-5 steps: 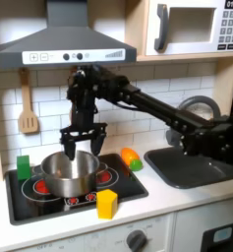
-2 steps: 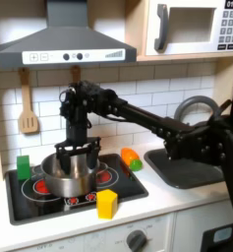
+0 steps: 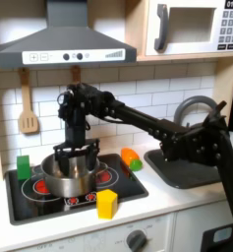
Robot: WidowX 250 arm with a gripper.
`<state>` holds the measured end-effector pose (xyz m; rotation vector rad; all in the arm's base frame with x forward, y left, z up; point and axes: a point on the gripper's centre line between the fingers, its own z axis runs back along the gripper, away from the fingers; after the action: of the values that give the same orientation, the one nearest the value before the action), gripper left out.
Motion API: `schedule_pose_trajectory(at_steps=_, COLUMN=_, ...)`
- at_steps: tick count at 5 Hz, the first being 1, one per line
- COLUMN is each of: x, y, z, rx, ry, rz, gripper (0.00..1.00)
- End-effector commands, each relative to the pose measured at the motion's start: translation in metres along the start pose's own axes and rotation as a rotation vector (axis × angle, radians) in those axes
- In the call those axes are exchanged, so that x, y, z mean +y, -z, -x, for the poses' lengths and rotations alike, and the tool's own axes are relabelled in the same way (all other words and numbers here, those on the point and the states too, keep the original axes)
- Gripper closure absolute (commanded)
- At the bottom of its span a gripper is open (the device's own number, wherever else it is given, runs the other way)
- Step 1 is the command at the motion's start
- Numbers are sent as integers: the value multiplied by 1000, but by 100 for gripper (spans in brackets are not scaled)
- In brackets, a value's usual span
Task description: Slide pot right
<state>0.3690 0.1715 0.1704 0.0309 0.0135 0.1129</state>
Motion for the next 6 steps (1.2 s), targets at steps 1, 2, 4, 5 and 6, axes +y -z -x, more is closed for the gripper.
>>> schedule_pose_trajectory(at_steps=1, x=-14, y=11, z=8, rx=38, ry=26, rz=20, gripper=0)
schedule_pose_trajectory(at_steps=2, x=-21, y=15, z=13, rx=52, ry=34, rz=40, gripper=0)
schedule_pose_trajectory(at_steps=4, x=-46, y=10, z=22, rx=50, ry=78, rz=40, gripper=0)
schedule_pose_trajectory(at_steps=5, x=-55, y=9, z=28, rx=48, ry=97, rz=44, gripper=0)
schedule_pose_trajectory(at_steps=6, x=-68, y=6, z=32, rx=46, ry=124, rz=51, gripper=0)
